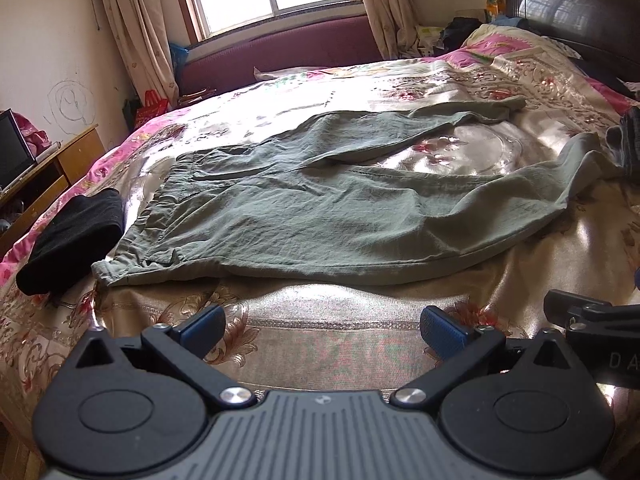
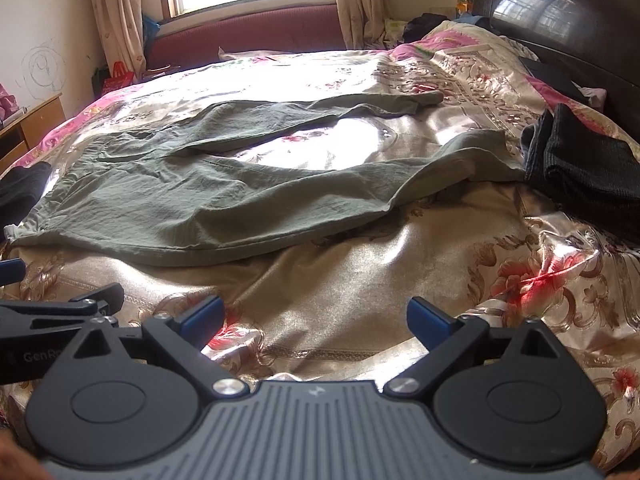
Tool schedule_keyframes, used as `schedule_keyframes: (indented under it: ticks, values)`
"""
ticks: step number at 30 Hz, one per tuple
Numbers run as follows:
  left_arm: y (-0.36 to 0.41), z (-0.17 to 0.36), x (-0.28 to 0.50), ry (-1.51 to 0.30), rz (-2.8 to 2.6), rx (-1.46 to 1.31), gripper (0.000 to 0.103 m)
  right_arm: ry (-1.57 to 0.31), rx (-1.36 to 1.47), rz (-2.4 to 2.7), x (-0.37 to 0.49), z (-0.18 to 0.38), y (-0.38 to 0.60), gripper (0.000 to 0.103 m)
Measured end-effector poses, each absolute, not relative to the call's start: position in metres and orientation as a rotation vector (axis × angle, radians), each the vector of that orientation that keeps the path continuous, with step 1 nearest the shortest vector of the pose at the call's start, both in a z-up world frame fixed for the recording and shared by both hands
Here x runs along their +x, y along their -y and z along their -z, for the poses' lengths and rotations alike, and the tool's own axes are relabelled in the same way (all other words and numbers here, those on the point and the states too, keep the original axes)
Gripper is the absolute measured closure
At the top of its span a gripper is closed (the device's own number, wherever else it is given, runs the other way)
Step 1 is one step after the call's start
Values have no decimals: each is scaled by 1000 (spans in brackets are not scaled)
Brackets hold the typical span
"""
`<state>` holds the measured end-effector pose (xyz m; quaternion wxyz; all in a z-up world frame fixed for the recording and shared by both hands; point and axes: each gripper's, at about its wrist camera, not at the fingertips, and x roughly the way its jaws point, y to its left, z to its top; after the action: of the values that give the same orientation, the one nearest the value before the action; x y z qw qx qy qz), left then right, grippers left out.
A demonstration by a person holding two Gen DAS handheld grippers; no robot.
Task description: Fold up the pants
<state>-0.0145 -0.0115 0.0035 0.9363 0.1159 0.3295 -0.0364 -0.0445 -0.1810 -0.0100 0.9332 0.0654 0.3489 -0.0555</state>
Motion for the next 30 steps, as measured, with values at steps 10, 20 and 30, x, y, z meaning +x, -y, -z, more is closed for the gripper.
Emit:
schedule_keyframes:
  ticks: [10,20,30]
  values:
    - [14,-3,-18,-671,74,244,0,-715,141,112,-45,11,182,6]
    - [15,-5,-20,-666,72,255,0,-714,149,106,-47,11,184,6]
    - [16,-5,-22,-666,73,261,0,-715,156,104,-48,12,186,6]
